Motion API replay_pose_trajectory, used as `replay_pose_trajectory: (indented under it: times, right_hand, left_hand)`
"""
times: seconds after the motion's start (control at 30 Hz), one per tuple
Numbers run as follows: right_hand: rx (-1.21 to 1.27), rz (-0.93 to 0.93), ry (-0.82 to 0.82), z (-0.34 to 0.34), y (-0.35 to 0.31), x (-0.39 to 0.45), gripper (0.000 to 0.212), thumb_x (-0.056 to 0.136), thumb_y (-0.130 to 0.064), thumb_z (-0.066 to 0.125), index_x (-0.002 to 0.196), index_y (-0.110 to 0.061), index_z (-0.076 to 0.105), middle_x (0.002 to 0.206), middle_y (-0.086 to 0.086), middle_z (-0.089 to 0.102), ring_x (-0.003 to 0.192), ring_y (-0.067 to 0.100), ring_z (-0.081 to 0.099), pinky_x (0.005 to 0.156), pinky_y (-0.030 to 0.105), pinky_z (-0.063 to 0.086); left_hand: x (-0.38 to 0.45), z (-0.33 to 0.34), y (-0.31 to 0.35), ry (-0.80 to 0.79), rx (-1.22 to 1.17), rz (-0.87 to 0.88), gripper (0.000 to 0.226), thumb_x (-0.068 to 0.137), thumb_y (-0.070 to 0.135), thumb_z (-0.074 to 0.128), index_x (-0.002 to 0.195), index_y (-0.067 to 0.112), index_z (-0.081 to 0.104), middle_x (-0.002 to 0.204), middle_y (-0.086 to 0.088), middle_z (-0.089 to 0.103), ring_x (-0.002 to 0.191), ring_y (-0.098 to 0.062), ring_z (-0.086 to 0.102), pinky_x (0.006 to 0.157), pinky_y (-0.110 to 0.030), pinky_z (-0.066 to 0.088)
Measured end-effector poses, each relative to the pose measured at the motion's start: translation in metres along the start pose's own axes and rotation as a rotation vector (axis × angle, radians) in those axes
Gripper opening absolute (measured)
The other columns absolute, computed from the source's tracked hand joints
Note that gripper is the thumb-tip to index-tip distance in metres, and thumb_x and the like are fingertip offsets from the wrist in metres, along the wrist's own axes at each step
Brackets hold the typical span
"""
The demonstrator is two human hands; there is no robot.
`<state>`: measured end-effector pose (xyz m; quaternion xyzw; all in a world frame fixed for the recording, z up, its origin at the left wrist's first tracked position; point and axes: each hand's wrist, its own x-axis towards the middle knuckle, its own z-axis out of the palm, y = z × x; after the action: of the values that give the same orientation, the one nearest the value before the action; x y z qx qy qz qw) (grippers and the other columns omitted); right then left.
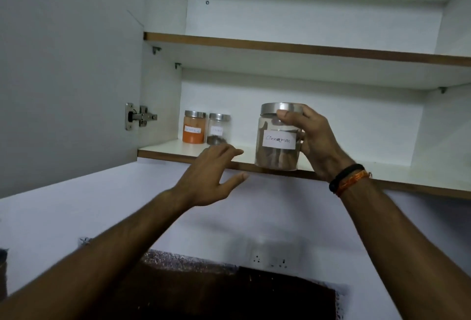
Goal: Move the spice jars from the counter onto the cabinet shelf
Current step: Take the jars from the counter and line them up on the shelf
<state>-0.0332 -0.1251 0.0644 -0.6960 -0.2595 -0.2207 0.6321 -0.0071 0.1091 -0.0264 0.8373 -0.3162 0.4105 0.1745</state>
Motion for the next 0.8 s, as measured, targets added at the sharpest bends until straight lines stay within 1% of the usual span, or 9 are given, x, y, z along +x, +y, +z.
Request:
replay_pose_trajectory:
  times: [0.03,0.1,0.17,0.23,0.3,0.43,0.53,0.67,0.8]
  right_hand:
    - [-0.004,-0.005,0.001,-0.002,-0.002,0.009,0.044,0.079,-0.041,0.075,0.116,-0.019,0.070,0.102,-0.002,0.076,0.082,0.010,0.073,0.061,0.023,0.055]
    - [-0.015,0.002,0.000,-0.004,-0.003,0.027,0.045,0.079,-0.040,0.076,0.117,-0.018,0.069,0.102,-0.001,0.075,0.084,0.014,0.072,0.062,0.025,0.055]
    - [-0.011,0.020,0.002,-0.005,0.002,0.045,0.037,0.083,-0.038,0.075,0.114,-0.018,0.069,0.101,0.000,0.074,0.088,0.020,0.070,0.067,0.030,0.055]
    - [-0.005,0.039,0.007,-0.005,0.010,0.064,0.030,0.087,-0.034,0.073,0.112,-0.019,0.069,0.101,0.001,0.072,0.092,0.024,0.068,0.072,0.035,0.055]
    - [-0.019,0.051,0.007,-0.003,0.019,0.081,0.032,0.088,-0.032,0.073,0.116,-0.017,0.068,0.103,0.003,0.071,0.093,0.025,0.068,0.077,0.038,0.055]
    - [-0.066,0.075,-0.003,0.002,0.044,0.114,0.040,0.089,-0.029,0.073,0.123,-0.010,0.063,0.109,0.007,0.069,0.095,0.027,0.067,0.074,0.037,0.054]
    - [-0.103,0.099,-0.007,0.006,0.070,0.139,0.042,0.090,-0.028,0.073,0.126,-0.009,0.060,0.116,0.011,0.066,0.099,0.029,0.064,0.074,0.037,0.055]
    - [-0.134,0.143,-0.038,0.012,0.102,0.168,0.044,0.088,-0.028,0.075,0.125,-0.011,0.060,0.122,0.015,0.065,0.093,0.024,0.065,0.067,0.034,0.054]
    - [-0.151,0.196,-0.064,0.015,0.131,0.187,0.048,0.087,-0.029,0.076,0.126,-0.009,0.057,0.126,0.018,0.064,0.094,0.023,0.067,0.065,0.032,0.056]
  left_hand:
    - [0.007,0.000,-0.010,-0.065,0.085,0.015,0.063,0.095,0.060,0.047,0.141,0.017,0.052,0.138,-0.003,0.057,0.124,-0.018,0.053,0.102,-0.035,0.045]
    - [0.021,0.001,-0.028,-0.265,0.165,-0.004,0.065,0.099,0.061,0.039,0.146,0.017,0.048,0.148,-0.004,0.051,0.134,-0.022,0.048,0.110,-0.037,0.040]
    - [0.036,0.004,-0.043,-0.483,0.181,-0.041,0.066,0.100,0.063,0.032,0.151,0.022,0.039,0.154,-0.002,0.044,0.137,-0.021,0.045,0.113,-0.038,0.038]
    - [0.051,0.008,-0.052,-0.596,0.183,-0.048,0.068,0.099,0.066,0.028,0.155,0.028,0.031,0.158,0.002,0.040,0.140,-0.020,0.043,0.114,-0.038,0.037]
    - [0.063,0.012,-0.056,-0.627,0.184,-0.040,0.068,0.098,0.069,0.027,0.156,0.032,0.029,0.159,0.003,0.038,0.142,-0.020,0.041,0.116,-0.040,0.035]
    - [0.077,0.021,-0.065,-0.667,0.183,-0.019,0.067,0.098,0.069,0.029,0.156,0.037,0.026,0.161,0.003,0.035,0.146,-0.021,0.037,0.118,-0.044,0.031]
    - [0.080,0.024,-0.073,-0.671,0.151,0.008,0.067,0.097,0.068,0.031,0.156,0.038,0.026,0.161,0.003,0.035,0.146,-0.021,0.036,0.119,-0.043,0.029]
    - [0.080,0.027,-0.080,-0.632,0.162,0.043,0.066,0.097,0.069,0.031,0.155,0.038,0.029,0.159,0.004,0.040,0.144,-0.021,0.040,0.116,-0.042,0.032]
    - [0.079,0.029,-0.080,-0.604,0.180,0.077,0.068,0.095,0.070,0.030,0.154,0.037,0.032,0.157,0.004,0.043,0.142,-0.021,0.044,0.113,-0.042,0.037]
